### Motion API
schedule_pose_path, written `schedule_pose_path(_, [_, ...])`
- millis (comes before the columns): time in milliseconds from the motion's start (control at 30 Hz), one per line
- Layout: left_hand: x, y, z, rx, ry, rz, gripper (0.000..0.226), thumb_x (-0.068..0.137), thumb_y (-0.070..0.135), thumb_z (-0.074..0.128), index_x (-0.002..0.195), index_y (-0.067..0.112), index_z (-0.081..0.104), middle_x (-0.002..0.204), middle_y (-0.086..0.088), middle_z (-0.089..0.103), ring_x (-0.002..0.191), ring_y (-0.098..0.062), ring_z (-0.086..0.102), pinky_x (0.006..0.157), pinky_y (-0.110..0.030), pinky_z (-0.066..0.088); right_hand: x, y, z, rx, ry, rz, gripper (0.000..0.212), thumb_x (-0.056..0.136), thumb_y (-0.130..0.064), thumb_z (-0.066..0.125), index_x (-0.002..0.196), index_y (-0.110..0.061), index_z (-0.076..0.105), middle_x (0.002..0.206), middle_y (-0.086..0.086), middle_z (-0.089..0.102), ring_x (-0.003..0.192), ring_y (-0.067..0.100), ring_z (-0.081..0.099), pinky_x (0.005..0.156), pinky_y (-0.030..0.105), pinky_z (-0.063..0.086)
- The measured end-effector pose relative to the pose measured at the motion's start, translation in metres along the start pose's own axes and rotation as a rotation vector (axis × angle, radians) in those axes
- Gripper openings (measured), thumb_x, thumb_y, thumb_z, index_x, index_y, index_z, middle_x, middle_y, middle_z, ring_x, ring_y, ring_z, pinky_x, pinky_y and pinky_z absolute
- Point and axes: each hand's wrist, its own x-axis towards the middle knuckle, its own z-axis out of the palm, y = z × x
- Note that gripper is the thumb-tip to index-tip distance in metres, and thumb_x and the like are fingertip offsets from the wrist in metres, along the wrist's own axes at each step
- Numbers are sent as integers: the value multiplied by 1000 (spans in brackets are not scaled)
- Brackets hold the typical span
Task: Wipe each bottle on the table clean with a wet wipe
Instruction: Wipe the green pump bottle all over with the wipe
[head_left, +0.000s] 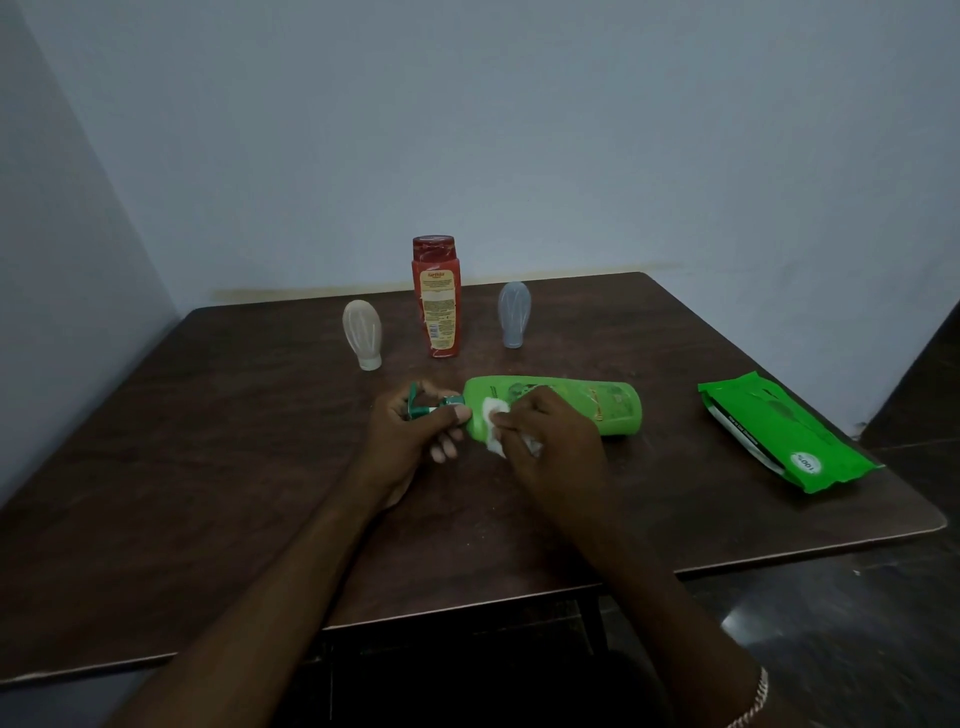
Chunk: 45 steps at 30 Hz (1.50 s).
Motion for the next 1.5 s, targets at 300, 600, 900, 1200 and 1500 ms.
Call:
schedule_pose_path(300, [2, -2, 1, 11, 55, 6, 7, 87, 1, 70, 89, 1, 63, 62, -12, 63, 39, -15, 52, 35, -20, 39, 1, -5, 10, -40, -34, -52, 15, 88, -6, 64, 96, -10, 76, 90, 3, 63, 76, 14, 59, 67, 20, 41])
schedule_pose_path(600, [1, -3, 2, 49, 78, 11, 7, 88, 3, 71, 86, 5, 64, 61, -12, 62, 38, -14, 50, 34, -21, 37, 13, -7, -2, -44, -40, 6, 16, 90, -8, 62, 98, -10, 76, 92, 5, 65, 80, 15, 58, 73, 25, 44])
schedule_pose_path(900, [0, -1, 3, 74, 71, 11, 8, 89, 2, 69, 85, 7, 64, 61, -11, 61, 38, -13, 49, 33, -20, 35, 6, 20, -18, -23, 56, 138, 12, 88, -10, 68, 96, -11, 76, 90, 1, 62, 76, 8, 54, 68, 6, 38])
schedule_pose_path(1200, [-1, -3, 4, 75, 87, 8, 7, 89, 0, 68, 86, 5, 64, 60, -10, 61, 38, -14, 49, 33, -20, 35, -10, 27, -18, 54, 47, 138, 10, 86, -8, 71, 93, -12, 77, 87, -3, 60, 75, 4, 56, 67, 2, 36])
schedule_pose_path(1500, [-2, 0, 4, 82, 73, 3, 13, 89, -1, 67, 82, 8, 63, 59, -11, 61, 37, -14, 49, 32, -20, 35, 3, 18, -8, 8, 13, 80, 11, 86, -9, 70, 94, -12, 76, 89, -2, 60, 79, 5, 53, 70, 3, 35])
